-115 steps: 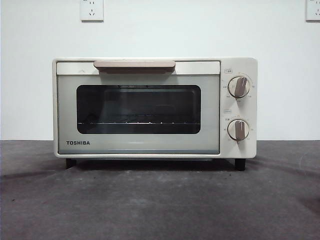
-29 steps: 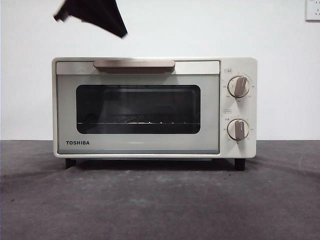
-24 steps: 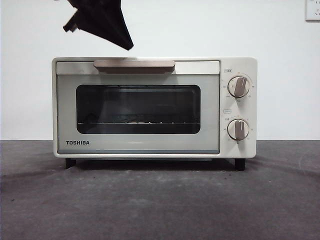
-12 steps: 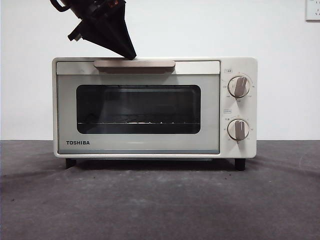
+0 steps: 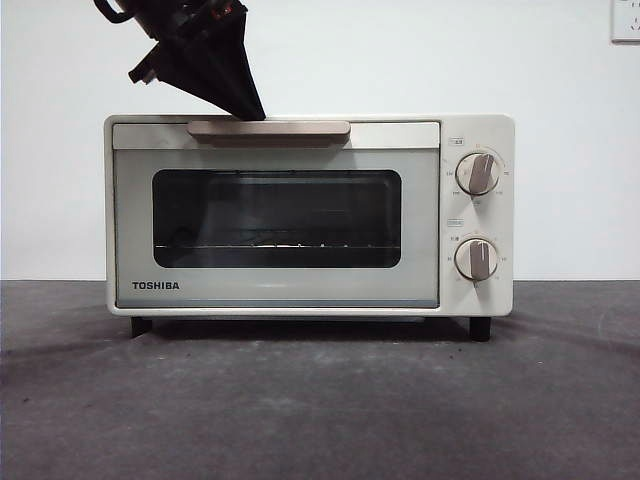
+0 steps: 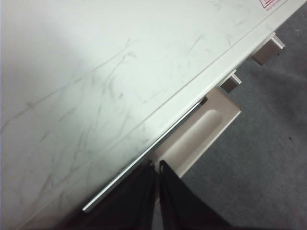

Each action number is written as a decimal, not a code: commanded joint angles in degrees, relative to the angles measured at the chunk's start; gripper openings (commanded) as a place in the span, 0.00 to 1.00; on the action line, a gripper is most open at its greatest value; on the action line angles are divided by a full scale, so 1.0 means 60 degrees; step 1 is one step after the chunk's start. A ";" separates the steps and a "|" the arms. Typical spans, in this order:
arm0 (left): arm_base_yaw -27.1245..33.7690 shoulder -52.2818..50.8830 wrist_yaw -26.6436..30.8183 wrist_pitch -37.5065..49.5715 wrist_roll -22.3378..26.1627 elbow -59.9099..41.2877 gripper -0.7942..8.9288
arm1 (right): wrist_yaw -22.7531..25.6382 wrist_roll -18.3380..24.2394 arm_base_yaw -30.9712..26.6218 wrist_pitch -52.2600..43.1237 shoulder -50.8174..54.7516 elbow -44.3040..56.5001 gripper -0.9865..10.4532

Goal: The left arm flap open the oven, the right arm pick bread and place it into oven, the left arm flap close the oven

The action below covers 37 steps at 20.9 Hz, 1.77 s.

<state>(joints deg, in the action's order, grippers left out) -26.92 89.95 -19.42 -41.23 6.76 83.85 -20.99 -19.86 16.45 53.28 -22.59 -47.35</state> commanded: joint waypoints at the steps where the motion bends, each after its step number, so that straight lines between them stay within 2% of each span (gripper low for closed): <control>1: -0.0062 0.0230 0.0073 -0.0266 0.0175 0.0175 0.10 | 0.0000 -0.0098 0.0040 -0.0127 -0.0011 -0.0055 0.20; 17: -0.0368 0.0270 0.0095 -0.1898 0.0346 0.0153 0.10 | -0.0004 -0.0124 0.0040 -0.0124 -0.0011 -0.0055 0.20; 25: -0.0769 0.0178 0.0594 -0.2062 0.0284 -0.0273 0.10 | 0.0004 -0.0084 0.0040 -0.0131 -0.0011 -0.0055 0.20; 31: -0.1191 -0.0470 0.1093 -0.1162 -0.0007 -0.1497 0.10 | 0.0004 -0.0084 0.0040 -0.0131 -0.0011 -0.0055 0.20; 37: -0.1581 -0.2459 0.1526 0.1086 -0.1337 -0.4244 0.10 | 0.0015 -0.0076 0.0040 -0.0171 -0.0011 -0.0055 0.20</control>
<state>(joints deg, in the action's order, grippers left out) -36.42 73.93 -12.43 -35.33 0.69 58.15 -20.97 -19.99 16.45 53.19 -22.59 -47.35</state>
